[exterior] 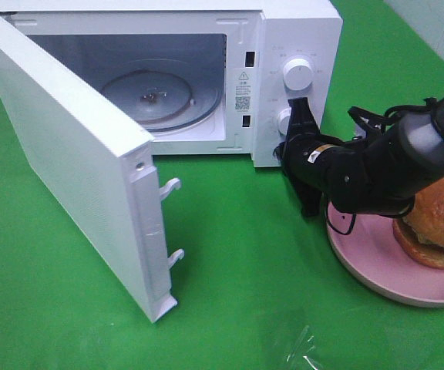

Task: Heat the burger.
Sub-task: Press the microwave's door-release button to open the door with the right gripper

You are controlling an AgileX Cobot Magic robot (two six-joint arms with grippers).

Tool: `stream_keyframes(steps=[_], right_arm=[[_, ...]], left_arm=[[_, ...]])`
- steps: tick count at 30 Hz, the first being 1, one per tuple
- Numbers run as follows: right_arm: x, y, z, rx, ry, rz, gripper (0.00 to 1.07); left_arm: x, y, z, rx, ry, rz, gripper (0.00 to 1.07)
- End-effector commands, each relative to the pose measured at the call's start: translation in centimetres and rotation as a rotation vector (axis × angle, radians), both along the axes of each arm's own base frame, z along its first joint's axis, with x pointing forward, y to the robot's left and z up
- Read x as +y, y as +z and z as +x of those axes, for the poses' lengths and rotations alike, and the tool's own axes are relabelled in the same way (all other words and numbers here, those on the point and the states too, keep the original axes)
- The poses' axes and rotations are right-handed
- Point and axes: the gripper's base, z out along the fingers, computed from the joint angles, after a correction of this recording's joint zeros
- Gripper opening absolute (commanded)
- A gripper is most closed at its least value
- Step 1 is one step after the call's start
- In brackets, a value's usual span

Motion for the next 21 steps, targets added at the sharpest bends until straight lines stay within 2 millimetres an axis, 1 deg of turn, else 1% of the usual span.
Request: stream_keyframes(steps=[1,2,3,5,6,7,8,11,12,13,14,15,16,17,18,19,20,21], right_arm=[[-0.3,2.6,-0.7,-0.126,0.059,-0.013,0.0],[-0.3,2.6,-0.7,-0.126,0.059,-0.013,0.0],[-0.6,2.7,-1.5,-0.12,0.07,-0.017,0.0],[-0.7,2.9,-1.8,-0.118,0.072,-0.018,0.0],[-1.0,3.1,-2.5,-0.113,0.075,-0.021,0.0],[-1.0,3.1,-2.5,-0.113,0.075,-0.021,0.0],[-1.3,3.4,-3.1,-0.113,0.08,-0.024,0.0],[-1.4,3.9,-3.4,-0.123,0.091,-0.025,0.0],[-1.2,4.5,-3.6,-0.144,0.125,-0.033,0.0],[-1.2,4.5,-3.6,-0.144,0.125,-0.033,0.0],[-1.0,5.0,-3.7,-0.163,0.162,-0.042,0.0],[-1.0,5.0,-3.7,-0.163,0.162,-0.042,0.0],[-0.8,5.4,-3.9,-0.17,0.199,-0.056,0.0],[-0.8,5.4,-3.9,-0.17,0.199,-0.056,0.0],[-0.5,5.6,-4.1,-0.175,0.263,-0.088,0.0],[-0.5,5.6,-4.1,-0.175,0.263,-0.088,0.0],[-0.2,5.5,-4.3,-0.179,0.337,-0.151,0.0],[-0.2,5.5,-4.3,-0.179,0.337,-0.151,0.0]], left_arm=[[0.0,0.0,-0.2,-0.032,0.003,-0.007,0.0],[0.0,0.0,-0.2,-0.032,0.003,-0.007,0.0],[0.0,0.0,-0.2,-0.032,0.003,-0.007,0.0],[0.0,0.0,-0.2,-0.032,0.003,-0.007,0.0],[0.0,0.0,-0.2,-0.032,0.003,-0.007,0.0],[0.0,0.0,-0.2,-0.032,0.003,-0.007,0.0],[0.0,0.0,-0.2,-0.032,0.003,-0.007,0.0],[0.0,0.0,-0.2,-0.032,0.003,-0.007,0.0],[0.0,0.0,-0.2,-0.032,0.003,-0.007,0.0],[0.0,0.0,-0.2,-0.032,0.003,-0.007,0.0],[0.0,0.0,-0.2,-0.032,0.003,-0.007,0.0],[0.0,0.0,-0.2,-0.032,0.003,-0.007,0.0],[0.0,0.0,-0.2,-0.032,0.003,-0.007,0.0],[0.0,0.0,-0.2,-0.032,0.003,-0.007,0.0],[0.0,0.0,-0.2,-0.032,0.003,-0.007,0.0],[0.0,0.0,-0.2,-0.032,0.003,-0.007,0.0],[0.0,0.0,-0.2,-0.032,0.003,-0.007,0.0],[0.0,0.0,-0.2,-0.032,0.003,-0.007,0.0]])
